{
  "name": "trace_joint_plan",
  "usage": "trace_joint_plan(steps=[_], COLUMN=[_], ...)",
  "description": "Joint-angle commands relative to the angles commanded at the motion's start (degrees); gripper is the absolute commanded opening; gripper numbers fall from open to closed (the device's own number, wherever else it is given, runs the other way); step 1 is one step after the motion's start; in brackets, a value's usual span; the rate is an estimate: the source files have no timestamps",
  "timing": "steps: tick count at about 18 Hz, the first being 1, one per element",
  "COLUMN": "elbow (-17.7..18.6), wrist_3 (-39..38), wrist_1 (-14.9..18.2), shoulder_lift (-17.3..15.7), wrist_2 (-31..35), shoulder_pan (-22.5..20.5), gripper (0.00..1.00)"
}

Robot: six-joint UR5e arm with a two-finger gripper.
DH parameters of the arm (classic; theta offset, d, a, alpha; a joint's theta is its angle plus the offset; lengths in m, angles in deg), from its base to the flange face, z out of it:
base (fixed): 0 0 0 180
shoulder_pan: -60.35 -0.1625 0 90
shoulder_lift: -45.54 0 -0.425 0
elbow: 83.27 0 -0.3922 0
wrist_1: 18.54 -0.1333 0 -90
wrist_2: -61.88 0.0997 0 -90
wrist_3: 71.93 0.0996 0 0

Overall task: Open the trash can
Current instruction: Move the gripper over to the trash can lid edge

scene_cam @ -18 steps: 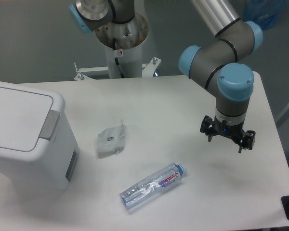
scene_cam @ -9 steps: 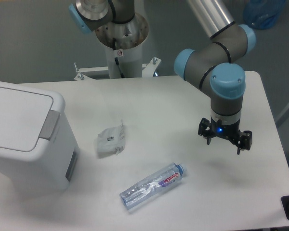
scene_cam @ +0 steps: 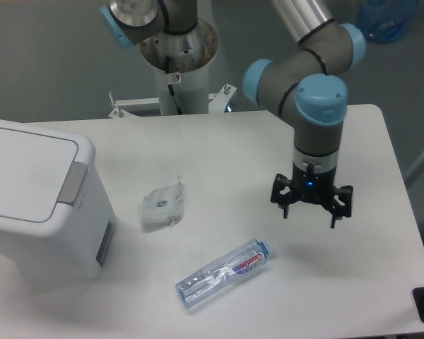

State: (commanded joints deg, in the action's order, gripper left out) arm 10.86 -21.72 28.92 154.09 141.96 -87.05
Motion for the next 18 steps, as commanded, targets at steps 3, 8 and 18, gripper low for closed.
trace_joint_plan(steps=[3,8,18], elbow=[0.1,-0.3,0.0], wrist_3=[-6.7,-16.8,-30.5], wrist_1=[1.1,2.0,1.9], shoulder_lift=[-1.5,-7.1,-11.8], wrist_2=[-4.6,-16.4,-24.3], shoulder_pan=[2.5,5.4,14.6], gripper=[1.00,1.00,1.00])
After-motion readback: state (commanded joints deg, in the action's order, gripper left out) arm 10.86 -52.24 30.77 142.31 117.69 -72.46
